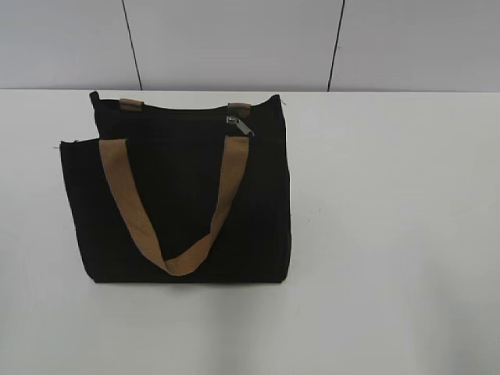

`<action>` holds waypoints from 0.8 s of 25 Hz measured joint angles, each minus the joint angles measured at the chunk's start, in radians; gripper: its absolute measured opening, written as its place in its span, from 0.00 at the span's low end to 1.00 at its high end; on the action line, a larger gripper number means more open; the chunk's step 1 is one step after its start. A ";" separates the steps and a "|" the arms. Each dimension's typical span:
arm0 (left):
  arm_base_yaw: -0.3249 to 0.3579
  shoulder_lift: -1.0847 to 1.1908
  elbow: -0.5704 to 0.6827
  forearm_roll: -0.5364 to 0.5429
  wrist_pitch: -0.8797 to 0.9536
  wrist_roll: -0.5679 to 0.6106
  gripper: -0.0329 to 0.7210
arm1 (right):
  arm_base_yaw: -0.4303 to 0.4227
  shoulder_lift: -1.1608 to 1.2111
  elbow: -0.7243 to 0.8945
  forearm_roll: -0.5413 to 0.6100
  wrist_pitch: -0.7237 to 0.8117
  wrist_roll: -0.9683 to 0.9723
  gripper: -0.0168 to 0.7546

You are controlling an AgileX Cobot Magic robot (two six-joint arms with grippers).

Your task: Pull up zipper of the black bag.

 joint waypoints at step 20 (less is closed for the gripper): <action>0.032 -0.024 0.049 -0.031 -0.153 0.022 0.51 | -0.050 -0.047 0.019 -0.004 -0.024 0.010 0.79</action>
